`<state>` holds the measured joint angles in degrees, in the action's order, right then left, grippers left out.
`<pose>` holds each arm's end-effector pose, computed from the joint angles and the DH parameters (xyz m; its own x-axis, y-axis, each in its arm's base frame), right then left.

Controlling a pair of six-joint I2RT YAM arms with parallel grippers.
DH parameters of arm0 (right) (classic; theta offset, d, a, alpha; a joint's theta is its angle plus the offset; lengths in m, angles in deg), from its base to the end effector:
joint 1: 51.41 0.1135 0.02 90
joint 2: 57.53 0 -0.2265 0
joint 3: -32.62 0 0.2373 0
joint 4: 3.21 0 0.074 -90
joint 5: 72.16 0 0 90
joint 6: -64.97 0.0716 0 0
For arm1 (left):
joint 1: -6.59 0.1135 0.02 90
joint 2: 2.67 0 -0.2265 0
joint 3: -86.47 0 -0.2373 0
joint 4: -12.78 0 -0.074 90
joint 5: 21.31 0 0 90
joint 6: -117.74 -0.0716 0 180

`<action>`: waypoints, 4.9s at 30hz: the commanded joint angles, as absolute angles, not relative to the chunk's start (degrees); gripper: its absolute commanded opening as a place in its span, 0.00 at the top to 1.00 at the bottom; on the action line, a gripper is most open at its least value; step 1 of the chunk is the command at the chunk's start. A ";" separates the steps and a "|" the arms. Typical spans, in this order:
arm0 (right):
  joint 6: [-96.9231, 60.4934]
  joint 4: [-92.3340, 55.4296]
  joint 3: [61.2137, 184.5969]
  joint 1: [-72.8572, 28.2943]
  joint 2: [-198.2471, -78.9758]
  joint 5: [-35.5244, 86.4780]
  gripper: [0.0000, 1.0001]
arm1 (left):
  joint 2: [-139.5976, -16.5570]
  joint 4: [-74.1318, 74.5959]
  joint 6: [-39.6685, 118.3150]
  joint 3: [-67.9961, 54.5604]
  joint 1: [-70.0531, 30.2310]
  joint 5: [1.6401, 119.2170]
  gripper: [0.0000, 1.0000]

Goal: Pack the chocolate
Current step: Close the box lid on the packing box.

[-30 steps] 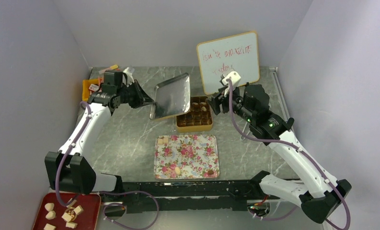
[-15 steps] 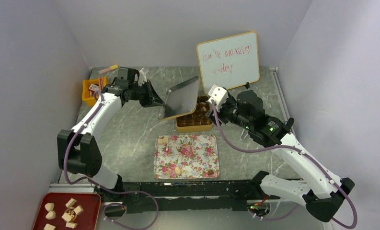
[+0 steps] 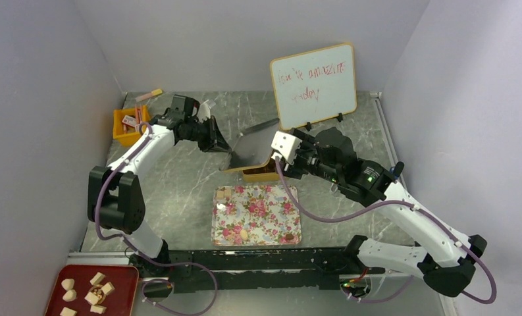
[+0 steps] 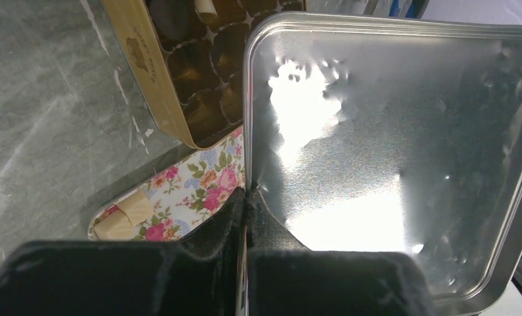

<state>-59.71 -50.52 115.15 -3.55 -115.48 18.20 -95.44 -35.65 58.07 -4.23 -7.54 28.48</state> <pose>0.1673 0.1856 0.3479 0.2109 -0.6149 -0.7599 -0.7605 0.3852 -0.5228 0.3254 -0.1296 0.2241 -0.9479 -0.1591 -0.2760 0.1090 0.6523 -0.7501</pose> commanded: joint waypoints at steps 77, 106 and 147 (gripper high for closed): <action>-60.24 -48.11 119.16 5.14 -122.35 11.56 1.00 | -92.45 9.60 85.01 -14.84 -2.52 40.29 0.69; -7.08 -36.03 126.76 -28.86 -138.09 70.94 1.00 | -90.96 54.95 95.12 -35.54 -1.13 27.75 0.57; 13.93 -15.05 122.27 -32.78 -149.36 79.86 1.00 | -108.97 102.99 124.34 -35.04 0.58 17.56 0.55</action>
